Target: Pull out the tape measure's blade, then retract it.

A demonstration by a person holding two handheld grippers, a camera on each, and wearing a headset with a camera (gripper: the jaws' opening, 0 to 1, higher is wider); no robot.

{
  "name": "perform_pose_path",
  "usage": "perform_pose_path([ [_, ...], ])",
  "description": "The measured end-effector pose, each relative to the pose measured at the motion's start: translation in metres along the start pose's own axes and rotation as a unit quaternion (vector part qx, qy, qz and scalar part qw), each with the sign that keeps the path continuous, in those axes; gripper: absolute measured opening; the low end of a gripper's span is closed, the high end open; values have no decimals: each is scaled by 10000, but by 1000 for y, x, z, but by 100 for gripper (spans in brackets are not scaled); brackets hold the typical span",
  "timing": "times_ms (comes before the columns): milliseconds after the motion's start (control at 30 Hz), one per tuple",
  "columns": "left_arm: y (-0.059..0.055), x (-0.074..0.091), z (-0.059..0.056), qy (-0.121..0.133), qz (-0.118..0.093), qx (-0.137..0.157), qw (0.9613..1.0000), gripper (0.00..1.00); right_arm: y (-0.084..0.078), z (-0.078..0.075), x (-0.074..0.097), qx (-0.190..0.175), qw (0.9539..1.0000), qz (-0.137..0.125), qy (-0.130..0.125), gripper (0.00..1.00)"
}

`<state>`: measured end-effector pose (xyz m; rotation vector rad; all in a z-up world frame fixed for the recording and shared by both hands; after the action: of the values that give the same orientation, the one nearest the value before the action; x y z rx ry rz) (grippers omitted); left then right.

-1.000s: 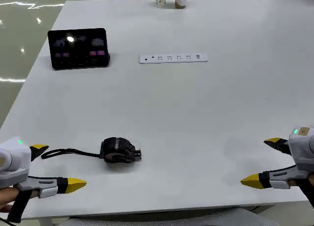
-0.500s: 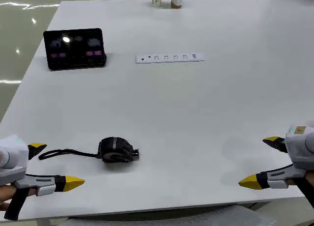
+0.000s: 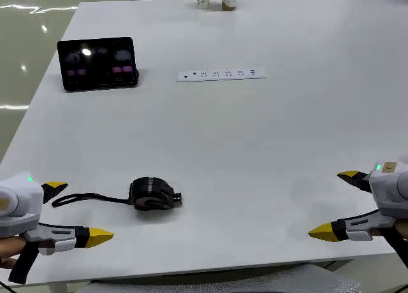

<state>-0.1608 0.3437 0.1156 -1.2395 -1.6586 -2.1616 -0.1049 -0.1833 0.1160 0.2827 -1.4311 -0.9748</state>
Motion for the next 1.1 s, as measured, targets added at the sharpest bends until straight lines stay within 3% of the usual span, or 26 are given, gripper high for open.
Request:
perform_pose_path([
  [100, 0, -3, -5, -158, 150, -224, 9995, 99, -1, -2, -3, 23, 10000, 69, 43, 99],
  [233, 2, -8, -9, -309, 373, -313, 9983, 99, 2, -2, -10, 55, 9998, 85, 177, 99],
  [467, 11, -18, -11, -508, 530, -621, 9954, 99, 9, 0, -28, 179, 9985, 233, 460, 99],
  [667, 20, -26, -15, -712, 690, -1015, 9899, 99, 22, 1, -38, 318, 9973, 268, 602, 99],
  [900, 33, -37, -14, -789, 731, -1326, 9853, 99, 34, -3, -47, 479, 9959, 322, 698, 99],
  [1000, 39, -41, -14, -852, 803, -1632, 9796, 98, 39, -6, -51, 610, 9954, 264, 695, 99],
  [1100, 44, -45, -15, -911, 825, -1760, 9767, 98, 45, -2, -58, 654, 9945, 282, 769, 99],
])
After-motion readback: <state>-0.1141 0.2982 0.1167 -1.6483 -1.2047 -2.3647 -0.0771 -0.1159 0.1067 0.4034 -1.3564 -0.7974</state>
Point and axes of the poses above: the centre of the closed fingertips' face, and the gripper's own axes: x roughly backward along the fingers, z roughly to its left, y roughly out of its top, the point moved 9 cm from there along x, roughly backward along the fingers, and after that the axes turned 12 degrees about y, right-handed, at the moved point
